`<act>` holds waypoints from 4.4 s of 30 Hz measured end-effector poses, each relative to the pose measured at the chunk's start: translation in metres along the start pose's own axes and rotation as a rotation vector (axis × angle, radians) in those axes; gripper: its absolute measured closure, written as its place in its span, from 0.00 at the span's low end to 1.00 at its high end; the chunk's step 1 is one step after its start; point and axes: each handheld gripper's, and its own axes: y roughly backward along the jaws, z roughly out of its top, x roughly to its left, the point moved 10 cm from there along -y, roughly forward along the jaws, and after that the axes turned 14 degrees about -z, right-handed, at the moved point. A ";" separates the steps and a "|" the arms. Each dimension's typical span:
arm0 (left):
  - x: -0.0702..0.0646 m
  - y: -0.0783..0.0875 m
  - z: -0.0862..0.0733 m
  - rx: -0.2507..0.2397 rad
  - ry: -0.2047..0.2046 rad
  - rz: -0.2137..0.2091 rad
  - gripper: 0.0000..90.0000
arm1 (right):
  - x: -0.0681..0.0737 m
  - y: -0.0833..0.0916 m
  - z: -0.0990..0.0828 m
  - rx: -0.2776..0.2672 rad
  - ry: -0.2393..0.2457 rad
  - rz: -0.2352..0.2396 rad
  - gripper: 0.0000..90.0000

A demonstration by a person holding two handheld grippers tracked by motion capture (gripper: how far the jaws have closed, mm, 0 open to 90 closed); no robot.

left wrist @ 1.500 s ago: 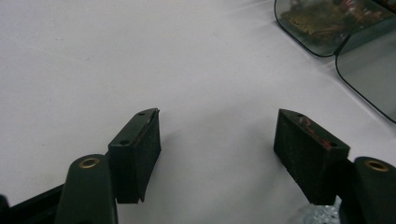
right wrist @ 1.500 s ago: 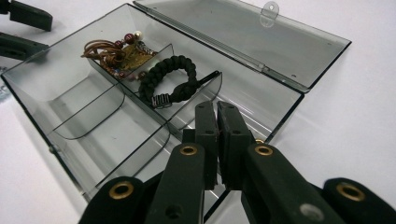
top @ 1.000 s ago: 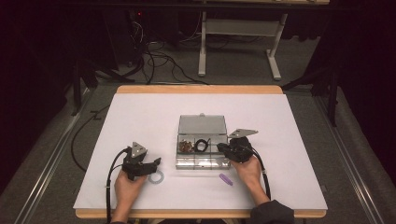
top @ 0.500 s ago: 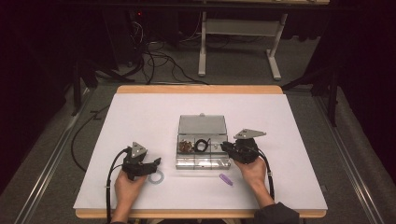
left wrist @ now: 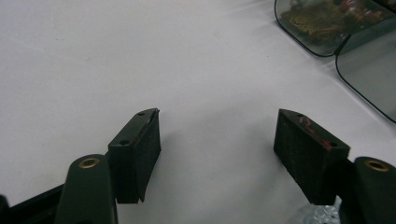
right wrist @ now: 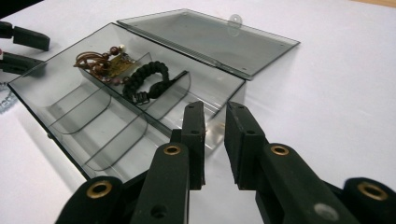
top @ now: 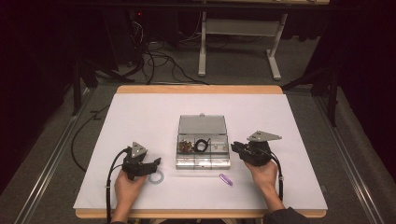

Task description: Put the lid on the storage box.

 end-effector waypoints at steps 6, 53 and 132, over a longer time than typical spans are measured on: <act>0.000 0.000 0.000 -0.002 0.001 0.000 0.35 | -0.008 0.004 -0.005 -0.001 -0.009 -0.009 0.87; -0.001 -0.003 0.003 -0.030 0.041 0.025 0.34 | -0.035 -0.002 -0.067 0.108 0.054 -0.141 0.62; -0.036 0.043 -0.020 -0.015 0.066 -0.094 0.91 | -0.036 -0.003 -0.067 0.109 0.058 -0.171 0.53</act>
